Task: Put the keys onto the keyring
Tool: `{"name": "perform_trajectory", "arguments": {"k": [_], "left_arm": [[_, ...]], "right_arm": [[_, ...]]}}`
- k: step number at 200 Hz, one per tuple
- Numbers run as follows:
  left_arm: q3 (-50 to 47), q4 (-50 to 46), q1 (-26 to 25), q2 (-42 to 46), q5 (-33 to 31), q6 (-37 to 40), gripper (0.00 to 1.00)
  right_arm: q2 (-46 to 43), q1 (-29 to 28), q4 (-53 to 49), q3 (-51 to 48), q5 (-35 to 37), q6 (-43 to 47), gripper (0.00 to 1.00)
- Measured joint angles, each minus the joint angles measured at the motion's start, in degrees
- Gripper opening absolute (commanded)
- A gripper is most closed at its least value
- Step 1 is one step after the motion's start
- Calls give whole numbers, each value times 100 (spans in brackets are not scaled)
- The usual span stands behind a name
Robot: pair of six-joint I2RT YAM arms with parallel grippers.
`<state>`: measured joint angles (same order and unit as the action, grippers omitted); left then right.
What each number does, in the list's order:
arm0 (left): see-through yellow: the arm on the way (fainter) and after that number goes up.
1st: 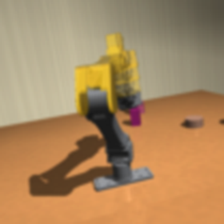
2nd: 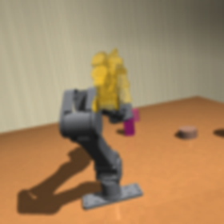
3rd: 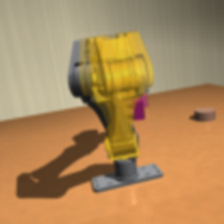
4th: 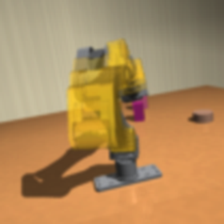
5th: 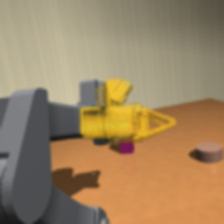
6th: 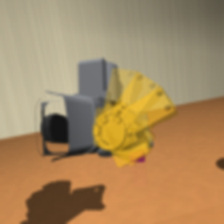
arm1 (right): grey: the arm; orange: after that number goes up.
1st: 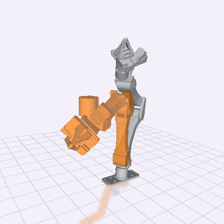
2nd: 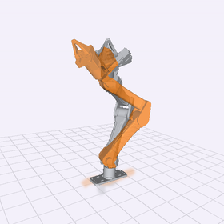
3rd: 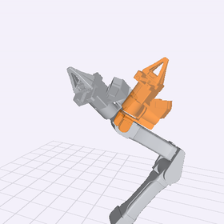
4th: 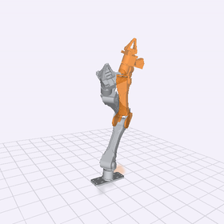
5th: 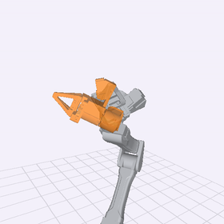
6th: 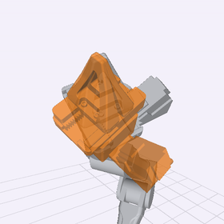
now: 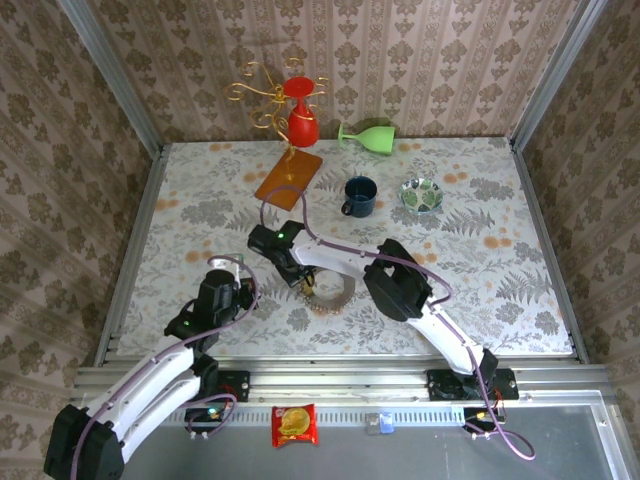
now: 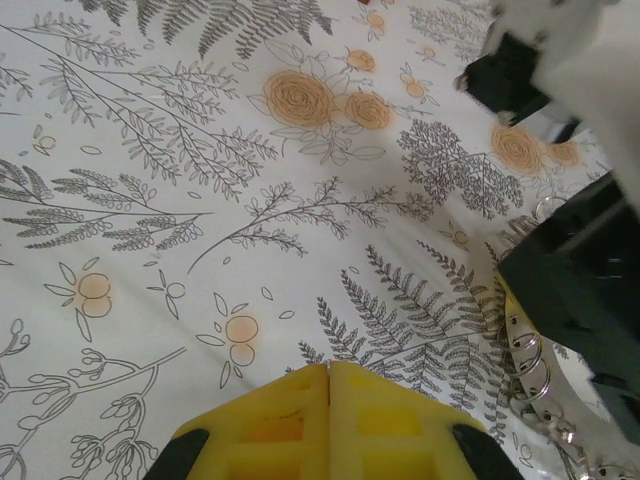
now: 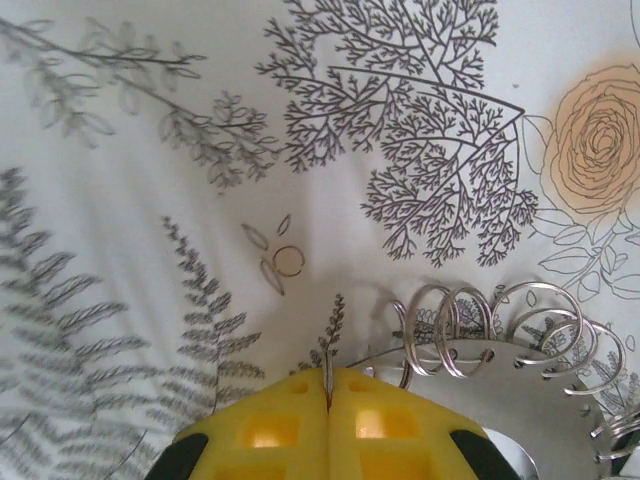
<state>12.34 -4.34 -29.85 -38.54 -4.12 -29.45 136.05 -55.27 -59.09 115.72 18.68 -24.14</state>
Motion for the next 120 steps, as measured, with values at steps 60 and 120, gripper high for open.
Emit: {"name": "perform_trajectory", "arguments": {"k": [60,120], "left_arm": [[7,203,0,-741,348,149,18],[227,356,0,-1003,437,422,40]], "right_arm": [[-2420,149,1794,-2275,-953,896,0],[-3670,940,2660,-3390,-2402,1980,0]]}}
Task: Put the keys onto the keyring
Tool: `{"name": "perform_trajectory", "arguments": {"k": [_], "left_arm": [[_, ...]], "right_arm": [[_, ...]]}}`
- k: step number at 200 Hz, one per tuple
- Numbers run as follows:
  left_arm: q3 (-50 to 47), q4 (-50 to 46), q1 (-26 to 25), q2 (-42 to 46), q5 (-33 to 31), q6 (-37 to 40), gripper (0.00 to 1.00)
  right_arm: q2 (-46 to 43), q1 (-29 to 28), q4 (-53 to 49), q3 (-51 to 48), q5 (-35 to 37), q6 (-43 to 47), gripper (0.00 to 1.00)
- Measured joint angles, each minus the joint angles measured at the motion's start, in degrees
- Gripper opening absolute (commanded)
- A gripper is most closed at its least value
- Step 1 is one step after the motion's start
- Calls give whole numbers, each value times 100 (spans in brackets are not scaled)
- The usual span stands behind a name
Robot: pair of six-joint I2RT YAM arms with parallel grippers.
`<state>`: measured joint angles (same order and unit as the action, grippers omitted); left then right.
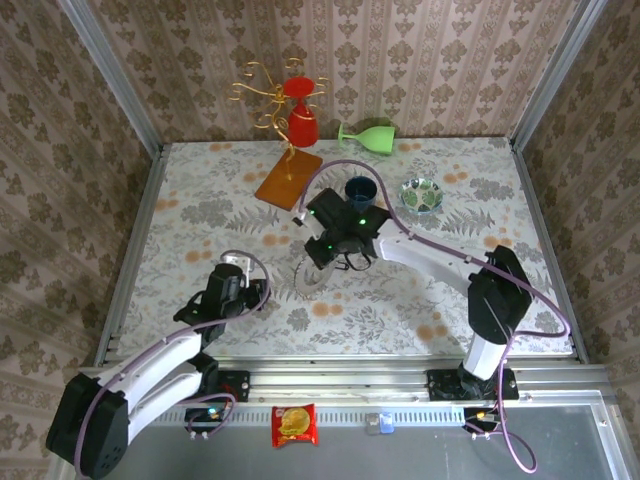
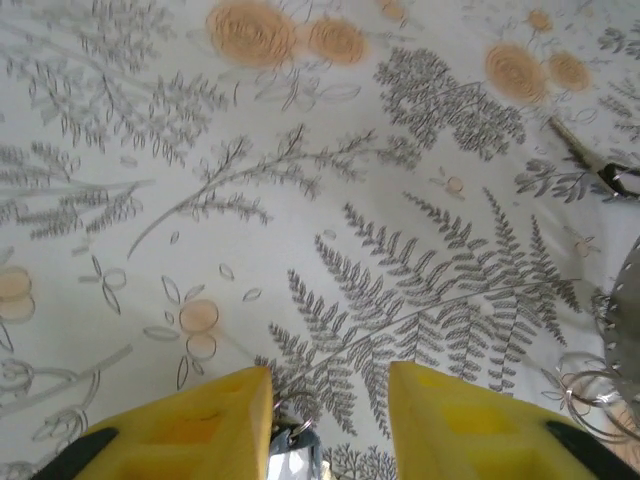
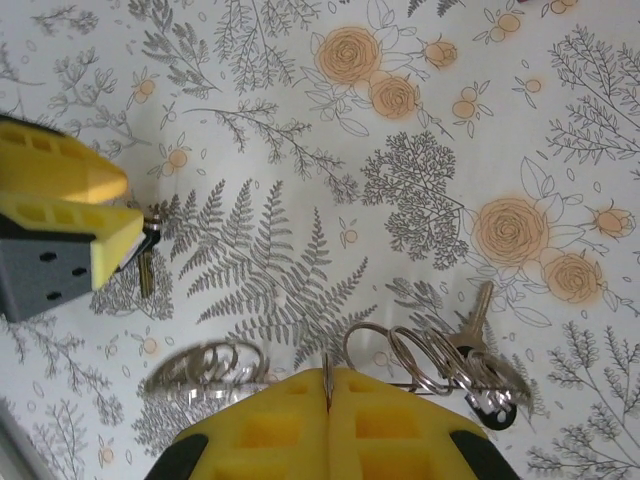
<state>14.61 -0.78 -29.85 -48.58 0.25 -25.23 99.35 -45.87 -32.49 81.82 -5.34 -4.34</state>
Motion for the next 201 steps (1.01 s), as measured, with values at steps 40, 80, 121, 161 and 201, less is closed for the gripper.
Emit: {"name": "perform_trajectory", "arguments": {"k": [40,80,121,161,201], "left_arm": [[181,262,0,345,273,638,41],[433,852,0,494,1217,1794,31],[780,1368,-7,481,2544,3193,29],[852,1794,-175,116,3665,4124,28],[1056,1886,-470,-380,4325,4618,26]], "right_arm": [[-623,417,352,-782,-997,817,0],[-1327,573,684,-1316,-1853,1738,0],[-1696,597,859,-1582,-2223,2553,0],[-1836,597,874,-1786,-2365,3296,0],[-2002,566,916,-1838,-2387,3821,0]]}}
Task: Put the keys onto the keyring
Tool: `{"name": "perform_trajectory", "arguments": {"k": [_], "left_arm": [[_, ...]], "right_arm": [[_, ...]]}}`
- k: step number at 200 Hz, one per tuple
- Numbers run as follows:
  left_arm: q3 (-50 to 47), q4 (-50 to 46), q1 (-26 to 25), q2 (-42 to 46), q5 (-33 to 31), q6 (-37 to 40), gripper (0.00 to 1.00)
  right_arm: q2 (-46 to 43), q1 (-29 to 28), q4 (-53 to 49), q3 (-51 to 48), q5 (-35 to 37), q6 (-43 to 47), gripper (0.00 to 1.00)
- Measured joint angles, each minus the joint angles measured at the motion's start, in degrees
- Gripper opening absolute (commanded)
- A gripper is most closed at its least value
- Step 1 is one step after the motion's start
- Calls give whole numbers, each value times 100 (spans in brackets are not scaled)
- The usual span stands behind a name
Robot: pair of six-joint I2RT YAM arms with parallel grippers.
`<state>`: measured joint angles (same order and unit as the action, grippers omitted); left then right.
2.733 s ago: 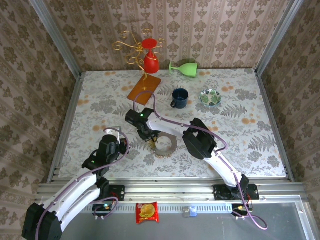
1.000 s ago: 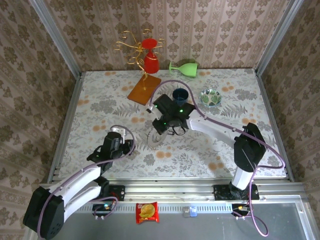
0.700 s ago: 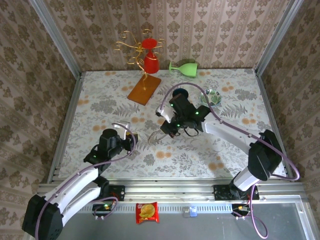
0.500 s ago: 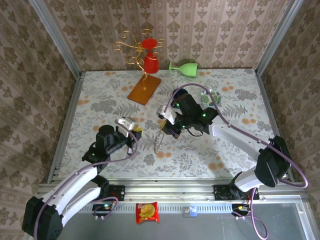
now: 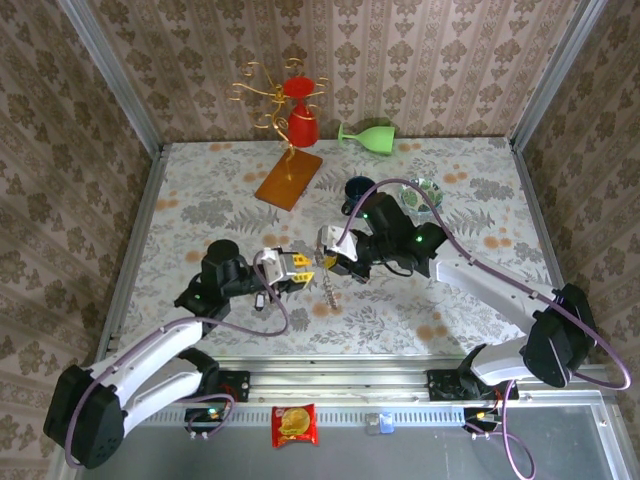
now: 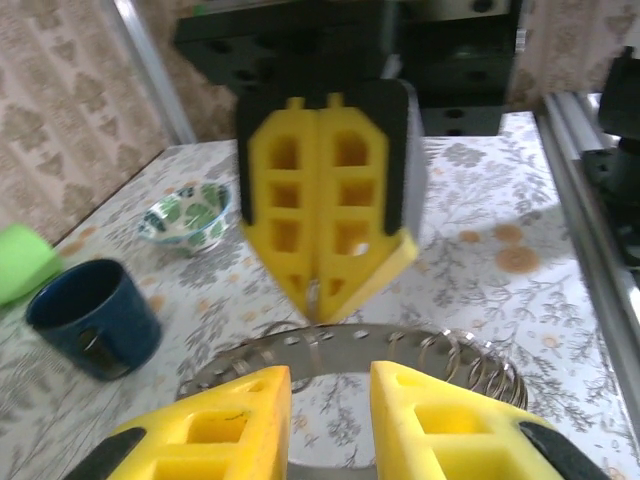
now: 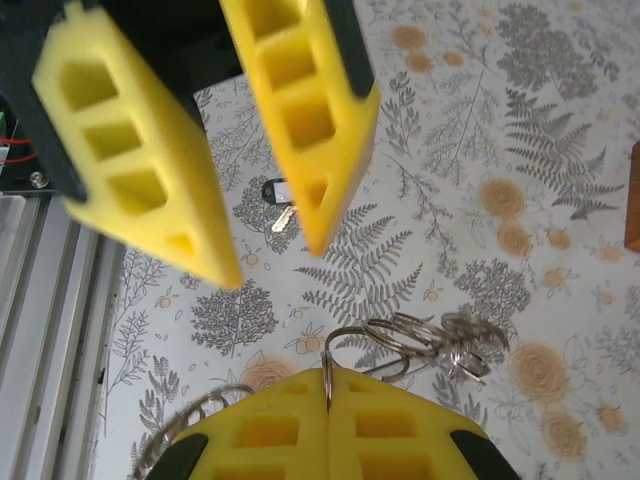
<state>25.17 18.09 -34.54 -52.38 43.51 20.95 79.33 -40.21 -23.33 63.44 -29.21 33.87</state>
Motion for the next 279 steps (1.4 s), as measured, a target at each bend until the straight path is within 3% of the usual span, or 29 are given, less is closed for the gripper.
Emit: {"name": "perform_trajectory", "arguments": {"k": [75,161,279], "left_arm": [[101,79,-120,-319,120,337,24],[243,-140,-162,-501,92,625,0],[94,-570,-439,-780,-529,1021,0]], "right_arm": [[-11,-245,-13,0,11,542,0],[-4,-302,-96,0,262,695,0],[367,-374,184,-409,354,798,0]]}}
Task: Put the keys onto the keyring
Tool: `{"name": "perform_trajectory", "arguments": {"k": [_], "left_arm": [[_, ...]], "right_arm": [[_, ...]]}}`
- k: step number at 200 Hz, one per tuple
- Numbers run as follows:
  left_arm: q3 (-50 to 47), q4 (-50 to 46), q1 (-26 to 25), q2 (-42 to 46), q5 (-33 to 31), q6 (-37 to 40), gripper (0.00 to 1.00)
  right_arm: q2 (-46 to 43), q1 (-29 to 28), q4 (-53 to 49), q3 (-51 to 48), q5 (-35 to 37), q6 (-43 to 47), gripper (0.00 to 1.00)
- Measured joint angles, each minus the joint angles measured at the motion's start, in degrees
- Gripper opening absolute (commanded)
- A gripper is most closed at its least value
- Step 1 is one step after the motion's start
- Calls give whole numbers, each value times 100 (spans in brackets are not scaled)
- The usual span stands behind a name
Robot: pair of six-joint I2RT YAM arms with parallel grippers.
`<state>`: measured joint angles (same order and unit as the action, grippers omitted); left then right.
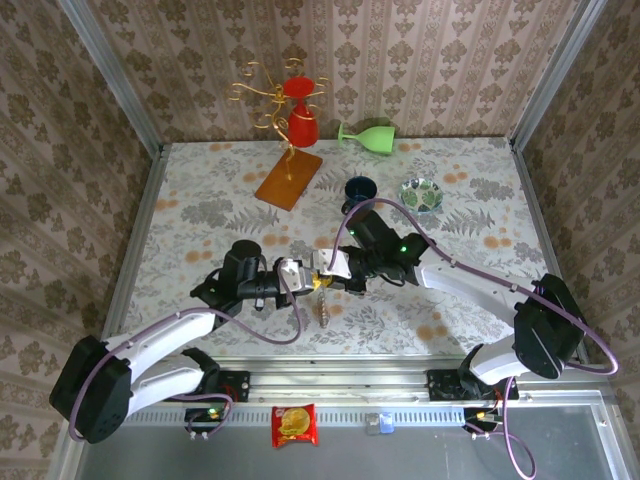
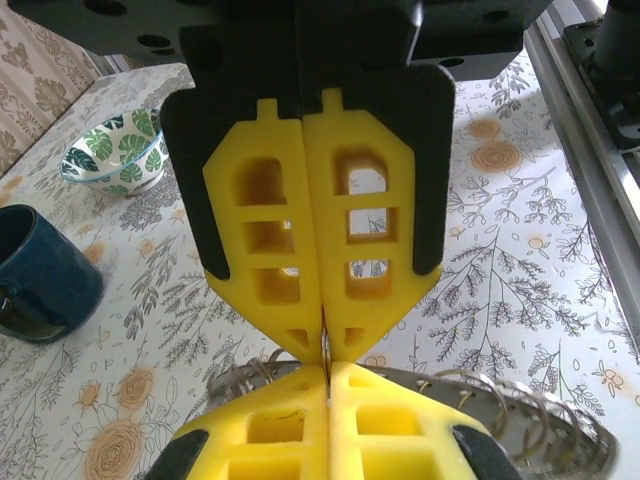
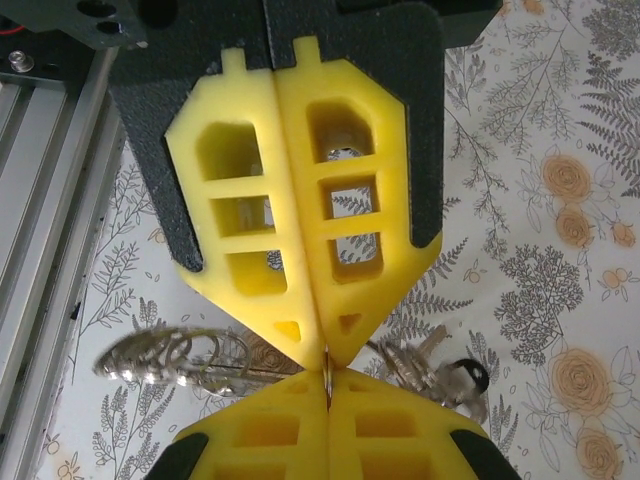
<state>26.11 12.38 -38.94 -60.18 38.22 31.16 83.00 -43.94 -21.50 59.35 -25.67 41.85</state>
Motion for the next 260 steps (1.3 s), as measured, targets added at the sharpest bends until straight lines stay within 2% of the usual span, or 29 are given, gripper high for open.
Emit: {"name": "perform_trajectory", "arguments": {"k": [40,64,92,142,173,209,223,260], "left_arm": [[-28,68,-4,0,-57,0,0],[-72,138,-4,0,-79,-2,0],[-122,256,-4,2,-103,0,0],[-179,358,-11,2,-122,-2,0],[-203,393,-15,2,-146,-2,0],[-203,398,-44,2,-160,15,0],[-203,411,-46,2,-184,13,12],[-205,420,-52,2,-273,11,18]], "right_arm": [[0,0,50,-20,13,0,0],[24,-4,63,-20,39,-11,16],[52,-17,72,-22,42,-15,20],[52,-39,129,-70,114,-4,16],[48,-59,208,-98,247,9,0],[-24,-92,208,-149,354,7,0],[-39,-101,208,-149,398,9,0],[-46,-118,210,-151,546,42,0]]}}
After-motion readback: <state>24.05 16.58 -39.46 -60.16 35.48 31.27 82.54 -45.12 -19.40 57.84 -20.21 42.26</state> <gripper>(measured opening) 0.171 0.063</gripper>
